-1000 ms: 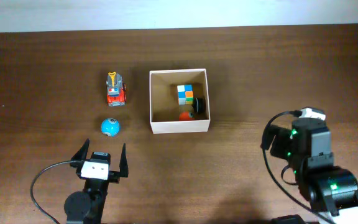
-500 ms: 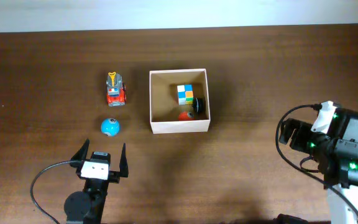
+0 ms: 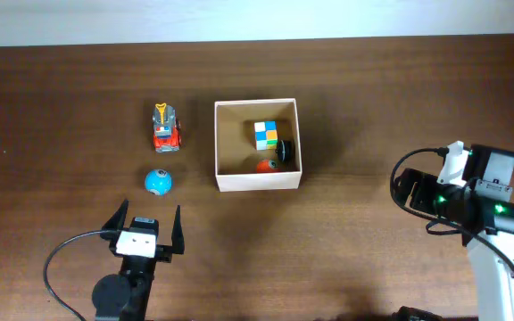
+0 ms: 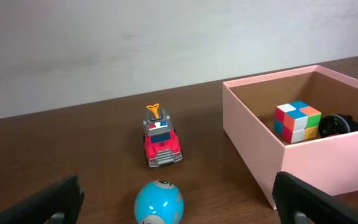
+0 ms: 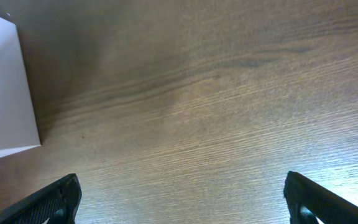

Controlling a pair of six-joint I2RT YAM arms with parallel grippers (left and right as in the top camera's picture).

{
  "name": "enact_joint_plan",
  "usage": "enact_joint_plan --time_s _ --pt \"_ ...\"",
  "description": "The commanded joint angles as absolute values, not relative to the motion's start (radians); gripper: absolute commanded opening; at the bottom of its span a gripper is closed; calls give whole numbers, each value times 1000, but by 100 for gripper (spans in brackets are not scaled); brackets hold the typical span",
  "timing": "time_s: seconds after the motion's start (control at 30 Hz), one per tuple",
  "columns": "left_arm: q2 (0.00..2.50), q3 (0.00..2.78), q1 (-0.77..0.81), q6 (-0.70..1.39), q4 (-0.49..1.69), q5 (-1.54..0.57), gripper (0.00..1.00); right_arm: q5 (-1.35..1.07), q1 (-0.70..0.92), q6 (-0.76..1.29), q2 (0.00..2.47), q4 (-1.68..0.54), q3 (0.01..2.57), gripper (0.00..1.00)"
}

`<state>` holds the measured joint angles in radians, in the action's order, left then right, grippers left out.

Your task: Pack container

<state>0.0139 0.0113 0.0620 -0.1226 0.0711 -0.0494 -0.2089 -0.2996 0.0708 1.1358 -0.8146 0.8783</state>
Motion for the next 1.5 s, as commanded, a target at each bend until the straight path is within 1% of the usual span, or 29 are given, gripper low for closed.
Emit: enact_joint_plan --time_s 0.0,0.1,0.23,0.43,0.7,0.87,1.1,1.47 --pt "7 9 56 -114 76 -64 99 -222 -308 60 1133 -820 879 99" --pt "7 9 56 -131 71 -41 99 -225 -308 60 1093 -838 901 99" --pt "7 9 56 -129 77 -30 99 -224 -308 59 980 -881 940 99" --pt "7 9 56 -129 81 -30 99 -155 -308 60 699 -997 941 99" --pt "7 9 56 -130 80 -30 99 -161 -308 67 456 -1063 941 99" --pt "7 9 56 -129 80 -30 99 -162 -308 68 413 -1084 941 99" --pt "7 9 56 -129 67 -30 99 -244 -308 67 400 -1166 941 99" --pt "7 9 56 -129 55 -30 99 -225 -308 67 316 -1065 941 99"
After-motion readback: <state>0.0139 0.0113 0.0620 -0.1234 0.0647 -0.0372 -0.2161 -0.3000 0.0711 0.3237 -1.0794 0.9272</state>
